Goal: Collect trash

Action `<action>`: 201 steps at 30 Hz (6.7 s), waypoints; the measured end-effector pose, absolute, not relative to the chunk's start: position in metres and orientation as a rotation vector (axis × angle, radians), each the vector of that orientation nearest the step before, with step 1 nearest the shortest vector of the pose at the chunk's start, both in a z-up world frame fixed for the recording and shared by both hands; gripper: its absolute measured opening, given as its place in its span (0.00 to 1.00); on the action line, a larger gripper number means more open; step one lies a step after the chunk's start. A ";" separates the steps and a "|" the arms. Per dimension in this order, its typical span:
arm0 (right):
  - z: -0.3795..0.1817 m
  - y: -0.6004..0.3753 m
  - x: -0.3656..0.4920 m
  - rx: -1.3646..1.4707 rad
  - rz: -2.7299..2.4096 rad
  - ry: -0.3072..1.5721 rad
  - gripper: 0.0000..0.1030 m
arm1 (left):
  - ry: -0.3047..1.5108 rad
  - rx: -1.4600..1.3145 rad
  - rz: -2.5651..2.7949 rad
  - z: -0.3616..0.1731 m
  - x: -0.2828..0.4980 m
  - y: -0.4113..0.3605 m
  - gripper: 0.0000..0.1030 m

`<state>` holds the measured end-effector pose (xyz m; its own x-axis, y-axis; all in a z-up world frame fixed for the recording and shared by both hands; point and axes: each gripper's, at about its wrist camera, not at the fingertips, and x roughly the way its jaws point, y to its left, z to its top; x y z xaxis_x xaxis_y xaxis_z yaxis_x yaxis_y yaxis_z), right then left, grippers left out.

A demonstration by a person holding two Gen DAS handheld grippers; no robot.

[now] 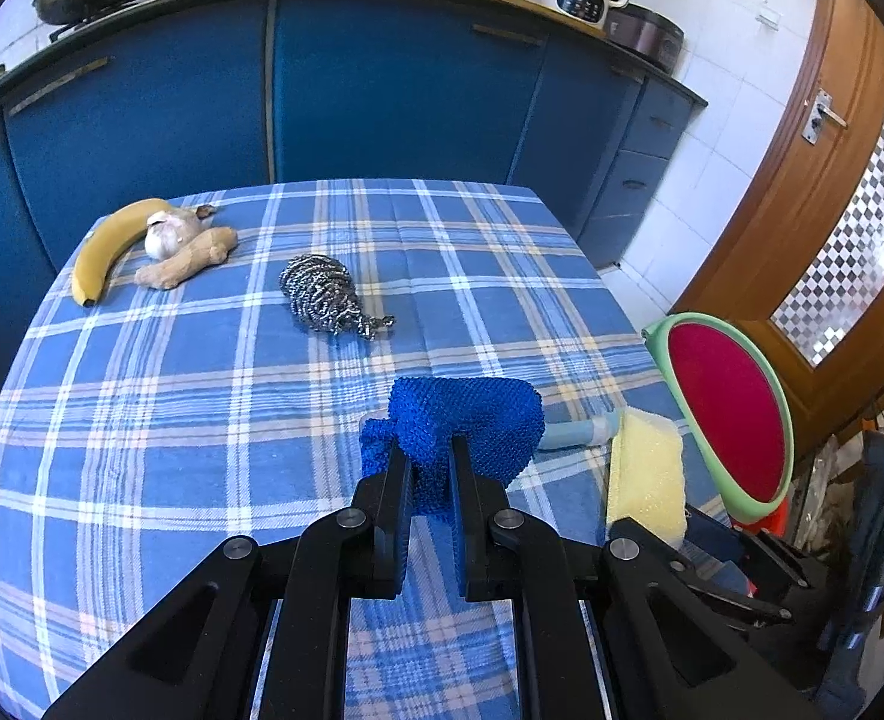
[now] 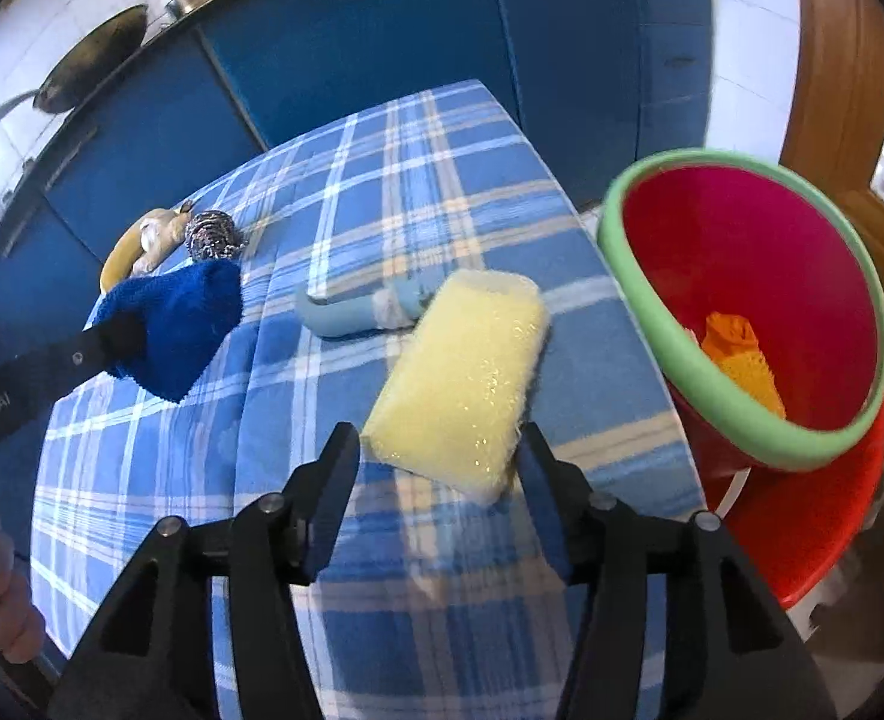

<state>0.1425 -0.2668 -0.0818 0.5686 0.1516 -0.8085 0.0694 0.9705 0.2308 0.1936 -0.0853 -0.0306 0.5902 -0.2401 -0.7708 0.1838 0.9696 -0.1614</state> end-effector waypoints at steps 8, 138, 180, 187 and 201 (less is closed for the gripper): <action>-0.083 -0.276 0.144 0.280 0.043 0.941 0.37 | 0.907 -0.032 -0.267 -0.027 0.194 -0.099 0.11; -0.055 -0.351 0.119 0.451 -0.052 0.828 0.55 | 0.907 -0.128 -0.061 -0.075 0.307 -0.052 0.34; -0.073 -0.227 0.188 0.261 0.048 0.936 0.71 | 0.926 -0.126 -0.073 -0.062 0.199 0.009 0.35; -0.079 -0.213 0.205 0.209 0.030 0.948 0.72 | 0.930 -0.145 -0.072 -0.066 0.200 0.015 0.35; -0.086 -0.219 0.221 0.169 0.019 0.972 0.74 | 0.937 -0.155 -0.088 -0.070 0.202 0.015 0.35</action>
